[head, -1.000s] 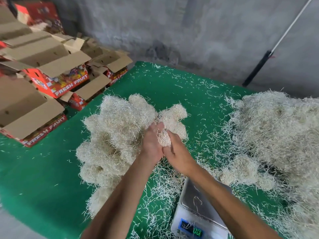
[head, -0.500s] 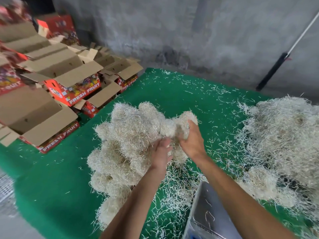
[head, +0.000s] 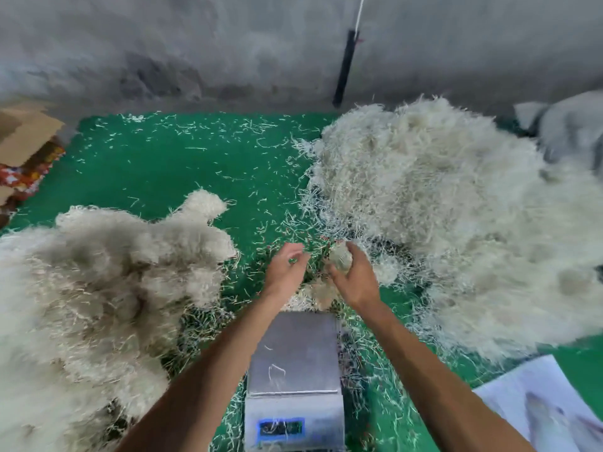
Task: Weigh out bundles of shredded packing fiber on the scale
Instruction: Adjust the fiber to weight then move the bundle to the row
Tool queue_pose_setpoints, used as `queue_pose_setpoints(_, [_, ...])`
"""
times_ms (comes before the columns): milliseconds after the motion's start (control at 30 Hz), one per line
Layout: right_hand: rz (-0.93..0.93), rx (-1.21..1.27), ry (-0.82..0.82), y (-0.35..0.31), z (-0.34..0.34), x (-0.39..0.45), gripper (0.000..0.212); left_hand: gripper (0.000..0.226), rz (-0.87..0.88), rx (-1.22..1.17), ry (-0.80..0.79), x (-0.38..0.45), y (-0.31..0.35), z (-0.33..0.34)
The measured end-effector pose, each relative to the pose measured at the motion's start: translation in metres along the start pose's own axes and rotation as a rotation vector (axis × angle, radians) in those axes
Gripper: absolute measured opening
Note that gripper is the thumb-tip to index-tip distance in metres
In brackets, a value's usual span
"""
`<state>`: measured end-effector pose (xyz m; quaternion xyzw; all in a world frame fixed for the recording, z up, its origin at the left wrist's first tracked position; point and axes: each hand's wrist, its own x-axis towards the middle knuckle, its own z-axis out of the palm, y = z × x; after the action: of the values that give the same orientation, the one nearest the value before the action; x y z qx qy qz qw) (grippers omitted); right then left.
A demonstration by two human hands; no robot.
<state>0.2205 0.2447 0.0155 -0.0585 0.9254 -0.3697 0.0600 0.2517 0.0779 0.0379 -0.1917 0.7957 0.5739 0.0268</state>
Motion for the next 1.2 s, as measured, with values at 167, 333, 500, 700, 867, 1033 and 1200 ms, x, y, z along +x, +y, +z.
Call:
queue_pose_setpoints(167, [0.002, -0.061, 0.019, 0.072, -0.007, 0.04, 0.071, 0.06, -0.181, 0.135, -0.15, 0.046, -0.003, 0.058])
queue_pose_setpoints(333, [0.198, -0.329, -0.119, 0.112, 0.024, 0.084, 0.086, 0.07, -0.633, 0.135, -0.309, 0.071, -0.016, 0.1])
queue_pose_setpoints(500, [0.109, -0.387, -0.048, 0.126, 0.066, 0.068, 0.068, 0.048, -0.519, -0.075, -0.238, 0.098, -0.019, 0.123])
queue_pose_setpoints(700, [0.015, 0.409, -0.029, 0.068, 0.057, 0.052, 0.031, 0.026, -0.599, -0.337, -0.225, 0.076, 0.008, 0.101])
queue_pose_setpoints(867, [-0.115, 0.599, 0.194, -0.005, 0.031, 0.022, 0.042, 0.04, -0.248, -0.022, -0.087, 0.025, 0.016, 0.036])
queue_pose_setpoints(1033, [0.14, 0.81, 0.07, -0.069, 0.02, -0.019, 0.057, 0.02, -0.351, -0.482, -0.034, -0.021, 0.028, -0.031])
queue_pose_setpoints(1200, [0.112, 0.892, -0.327, -0.129, 0.028, -0.064, 0.082, 0.053, -0.3, -0.166, 0.087, -0.059, 0.025, -0.056])
